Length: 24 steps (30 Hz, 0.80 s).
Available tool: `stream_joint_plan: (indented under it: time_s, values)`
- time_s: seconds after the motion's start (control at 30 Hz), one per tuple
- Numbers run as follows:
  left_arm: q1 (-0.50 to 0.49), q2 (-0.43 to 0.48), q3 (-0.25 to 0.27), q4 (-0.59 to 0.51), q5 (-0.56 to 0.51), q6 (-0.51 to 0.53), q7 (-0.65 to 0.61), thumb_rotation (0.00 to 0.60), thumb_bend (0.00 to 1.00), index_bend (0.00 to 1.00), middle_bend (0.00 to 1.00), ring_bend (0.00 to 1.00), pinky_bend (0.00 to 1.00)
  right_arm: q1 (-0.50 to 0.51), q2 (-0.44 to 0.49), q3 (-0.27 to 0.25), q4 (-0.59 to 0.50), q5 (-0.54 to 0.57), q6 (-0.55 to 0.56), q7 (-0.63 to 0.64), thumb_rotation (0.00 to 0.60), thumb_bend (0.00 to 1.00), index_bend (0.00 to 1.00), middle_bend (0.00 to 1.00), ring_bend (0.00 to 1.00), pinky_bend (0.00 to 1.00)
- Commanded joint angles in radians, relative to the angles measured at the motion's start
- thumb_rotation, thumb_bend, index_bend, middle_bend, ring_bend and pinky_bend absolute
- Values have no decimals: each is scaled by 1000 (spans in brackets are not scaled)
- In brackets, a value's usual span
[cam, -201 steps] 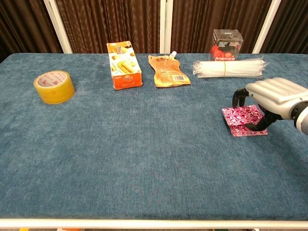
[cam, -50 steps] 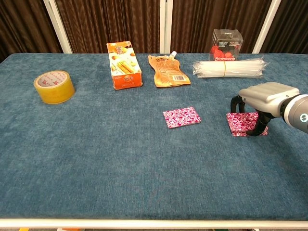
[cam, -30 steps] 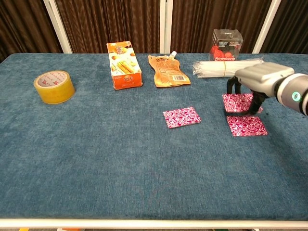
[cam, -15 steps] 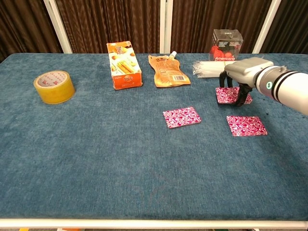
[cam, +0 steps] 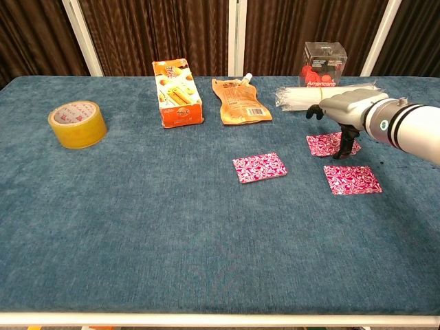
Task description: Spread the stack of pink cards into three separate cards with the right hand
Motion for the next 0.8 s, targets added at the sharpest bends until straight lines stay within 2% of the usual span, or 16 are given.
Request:
stream_joint_plan:
  time_s: [0.03, 0.17, 0.33, 0.47, 0.53, 0.6, 0.63, 0.7, 0.8]
  values:
    - [0, 0, 1, -2, 1, -2, 3, 600, 0, 73, 32, 0, 97, -9, 27, -1, -45, -23, 27, 14, 600, 122, 107, 126, 730, 808]
    - [-2, 0, 0, -6, 2, -3, 7, 600, 0, 73, 32, 0, 97, -41, 102, -4, -171, -89, 99, 46, 600, 122, 104, 142, 730, 808]
    - [-4, 0, -1, -13, 4, -2, 13, 600, 0, 73, 32, 0, 97, -148, 231, -36, -363, -304, 274, 170, 600, 106, 159, 194, 726, 808]
    - [-7, 3, 0, -22, 7, -4, 22, 600, 0, 74, 32, 0, 96, -255, 315, -97, -429, -452, 392, 273, 600, 105, 250, 305, 720, 821]
    - [-8, 4, 0, -28, 9, -3, 28, 600, 0, 73, 32, 0, 97, -312, 352, -134, -447, -508, 444, 314, 600, 104, 269, 330, 711, 823]
    - [-8, 6, -1, -35, 9, -2, 32, 600, 0, 73, 32, 0, 97, -373, 374, -174, -440, -583, 514, 357, 600, 104, 271, 315, 660, 816]
    - [-9, 7, -2, -38, 9, -2, 34, 600, 0, 73, 32, 0, 97, -401, 379, -194, -431, -617, 546, 372, 600, 103, 272, 293, 602, 794]
    - [-10, 8, -4, -43, 8, -1, 40, 600, 0, 73, 32, 0, 97, -466, 381, -244, -395, -696, 619, 392, 600, 104, 253, 222, 451, 675]
    - [-14, 8, -6, -49, 10, -3, 48, 600, 0, 73, 32, 0, 97, -547, 368, -301, -325, -780, 691, 427, 600, 105, 138, 80, 157, 296]
